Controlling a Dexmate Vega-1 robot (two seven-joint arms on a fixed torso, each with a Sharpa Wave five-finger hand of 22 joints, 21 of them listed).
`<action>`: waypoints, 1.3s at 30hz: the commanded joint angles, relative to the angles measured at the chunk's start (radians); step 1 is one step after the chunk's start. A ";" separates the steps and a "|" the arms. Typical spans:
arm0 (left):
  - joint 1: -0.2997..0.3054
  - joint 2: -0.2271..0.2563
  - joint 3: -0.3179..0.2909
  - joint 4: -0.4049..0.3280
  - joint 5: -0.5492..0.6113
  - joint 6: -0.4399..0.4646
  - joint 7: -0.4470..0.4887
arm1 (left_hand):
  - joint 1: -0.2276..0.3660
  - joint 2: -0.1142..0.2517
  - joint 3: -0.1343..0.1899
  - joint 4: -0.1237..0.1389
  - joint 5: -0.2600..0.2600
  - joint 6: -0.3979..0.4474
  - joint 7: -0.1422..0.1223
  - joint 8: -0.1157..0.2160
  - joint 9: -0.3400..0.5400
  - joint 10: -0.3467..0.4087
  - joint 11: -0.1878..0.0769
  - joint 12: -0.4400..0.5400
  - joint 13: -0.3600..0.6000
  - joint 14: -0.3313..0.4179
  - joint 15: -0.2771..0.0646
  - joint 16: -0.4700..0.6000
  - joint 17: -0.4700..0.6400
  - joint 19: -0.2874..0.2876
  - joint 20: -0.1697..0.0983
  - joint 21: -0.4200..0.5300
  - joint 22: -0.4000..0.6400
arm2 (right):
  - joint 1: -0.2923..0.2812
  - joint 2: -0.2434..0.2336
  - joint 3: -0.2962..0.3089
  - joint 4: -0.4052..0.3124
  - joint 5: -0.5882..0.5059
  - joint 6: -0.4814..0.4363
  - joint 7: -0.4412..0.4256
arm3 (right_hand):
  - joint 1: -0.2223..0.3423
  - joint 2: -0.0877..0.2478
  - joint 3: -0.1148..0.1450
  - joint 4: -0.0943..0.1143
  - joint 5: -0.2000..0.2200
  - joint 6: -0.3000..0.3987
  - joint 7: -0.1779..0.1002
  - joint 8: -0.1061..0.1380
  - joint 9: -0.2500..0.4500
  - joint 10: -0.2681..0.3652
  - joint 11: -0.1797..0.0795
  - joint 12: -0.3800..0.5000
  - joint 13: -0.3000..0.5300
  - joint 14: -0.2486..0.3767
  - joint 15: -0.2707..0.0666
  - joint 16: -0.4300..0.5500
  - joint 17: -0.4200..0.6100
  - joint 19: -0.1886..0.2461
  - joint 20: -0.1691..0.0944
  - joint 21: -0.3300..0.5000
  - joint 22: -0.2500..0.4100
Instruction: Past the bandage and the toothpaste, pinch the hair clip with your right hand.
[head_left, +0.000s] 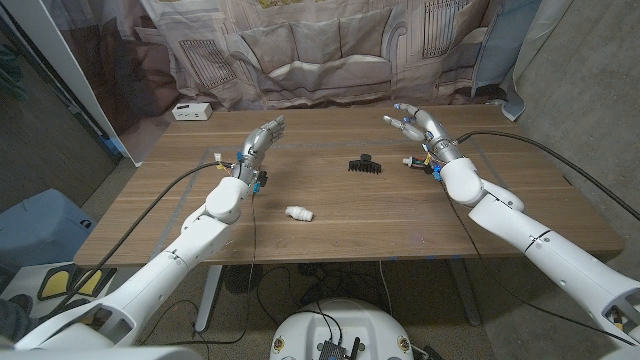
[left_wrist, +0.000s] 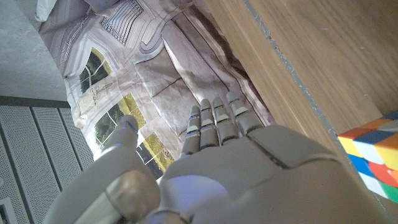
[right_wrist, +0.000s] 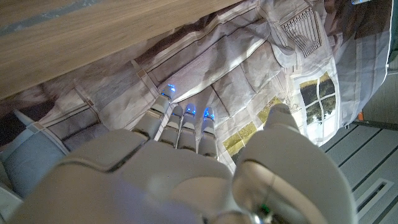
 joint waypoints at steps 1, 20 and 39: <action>-0.001 0.008 -0.021 0.025 -0.055 -0.048 -0.062 | -0.001 -0.013 0.007 0.000 -0.002 -0.001 0.003 0.002 0.002 -0.008 0.000 -0.002 0.003 -0.010 -0.004 -0.007 0.003 -0.013 -0.006 -0.007 0.005 | -0.019 0.038 0.037 -0.010 0.087 0.051 -0.008 | -0.016 -0.004 -0.007 0.001 -0.001 0.020 0.009 0.008 0.004 -0.004 0.003 0.000 -0.001 -0.010 0.000 0.002 -0.002 -0.008 -0.003 -0.002 0.000; -0.010 0.012 0.000 0.021 -0.058 -0.023 -0.097 | -0.009 -0.022 0.003 0.002 -0.004 -0.019 0.006 -0.004 0.001 -0.031 0.007 -0.011 0.002 -0.027 0.004 -0.009 0.003 -0.014 -0.006 -0.009 0.006 | -0.042 0.061 0.109 0.111 0.399 0.229 0.176 | -0.042 -0.011 -0.015 -0.002 -0.002 -0.014 0.058 -0.001 0.005 -0.014 0.022 -0.001 -0.004 -0.009 0.002 0.008 -0.008 -0.001 -0.012 0.006 0.000; -0.047 0.016 0.019 0.024 -0.061 0.025 -0.124 | -0.017 -0.027 0.000 0.004 -0.006 -0.024 0.006 -0.003 0.001 -0.044 0.007 -0.014 0.002 -0.048 0.007 -0.012 0.004 -0.046 0.001 -0.022 0.006 | -0.031 0.080 0.143 0.235 0.617 0.272 0.335 | -0.067 -0.017 -0.024 0.001 -0.002 -0.033 0.086 -0.002 0.002 -0.037 0.037 -0.006 -0.008 -0.034 0.017 0.003 -0.010 -0.024 -0.010 0.000 0.000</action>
